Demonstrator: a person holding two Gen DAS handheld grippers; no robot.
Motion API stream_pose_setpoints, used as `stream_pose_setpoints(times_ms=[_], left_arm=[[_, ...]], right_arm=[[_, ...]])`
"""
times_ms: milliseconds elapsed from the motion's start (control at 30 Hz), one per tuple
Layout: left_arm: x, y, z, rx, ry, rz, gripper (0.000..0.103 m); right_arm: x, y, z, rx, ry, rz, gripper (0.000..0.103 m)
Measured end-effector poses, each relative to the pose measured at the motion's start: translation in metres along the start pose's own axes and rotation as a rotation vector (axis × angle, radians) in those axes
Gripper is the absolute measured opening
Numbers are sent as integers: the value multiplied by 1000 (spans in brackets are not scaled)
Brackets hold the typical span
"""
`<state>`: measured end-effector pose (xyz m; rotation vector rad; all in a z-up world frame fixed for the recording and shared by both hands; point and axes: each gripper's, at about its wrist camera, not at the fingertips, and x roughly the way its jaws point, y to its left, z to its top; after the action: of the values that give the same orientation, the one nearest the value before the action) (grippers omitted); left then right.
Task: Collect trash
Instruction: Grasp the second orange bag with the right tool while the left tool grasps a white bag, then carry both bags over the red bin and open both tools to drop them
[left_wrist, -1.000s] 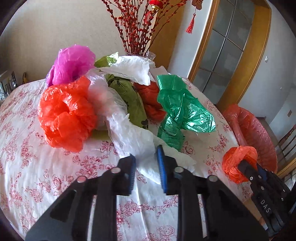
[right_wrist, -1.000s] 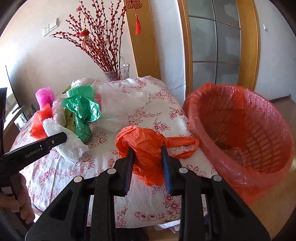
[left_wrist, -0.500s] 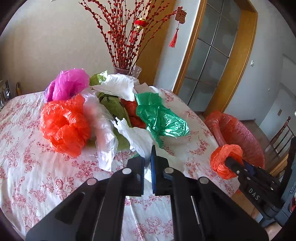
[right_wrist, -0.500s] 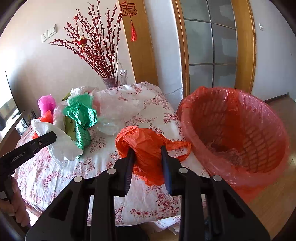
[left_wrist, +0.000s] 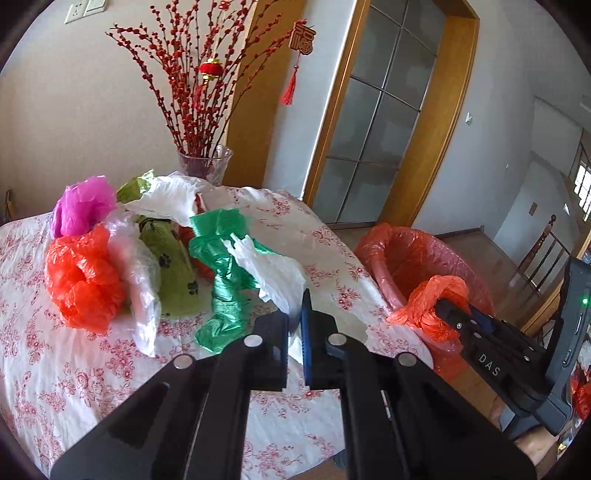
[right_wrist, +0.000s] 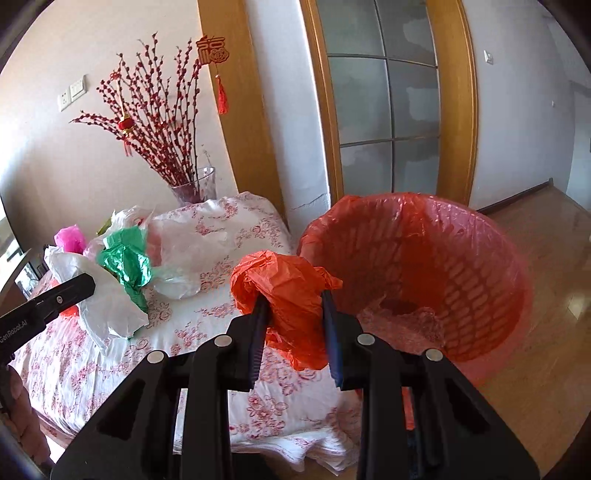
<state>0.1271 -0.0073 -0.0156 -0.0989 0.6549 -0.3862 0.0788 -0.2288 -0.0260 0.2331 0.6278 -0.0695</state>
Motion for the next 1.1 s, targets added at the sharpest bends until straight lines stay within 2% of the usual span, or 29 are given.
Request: stream_pose_setpoints(times_ms=[533, 800, 1100], left_arm=[[30, -72, 19, 99, 6, -151, 7], [52, -116, 35, 155, -5, -229, 7], [96, -157, 36, 181, 45, -292, 7]], right_arm=[[-20, -75, 26, 130, -98, -117, 29], [-27, -99, 36, 164, -136, -144, 29], [-24, -124, 41, 210, -146, -152, 29]])
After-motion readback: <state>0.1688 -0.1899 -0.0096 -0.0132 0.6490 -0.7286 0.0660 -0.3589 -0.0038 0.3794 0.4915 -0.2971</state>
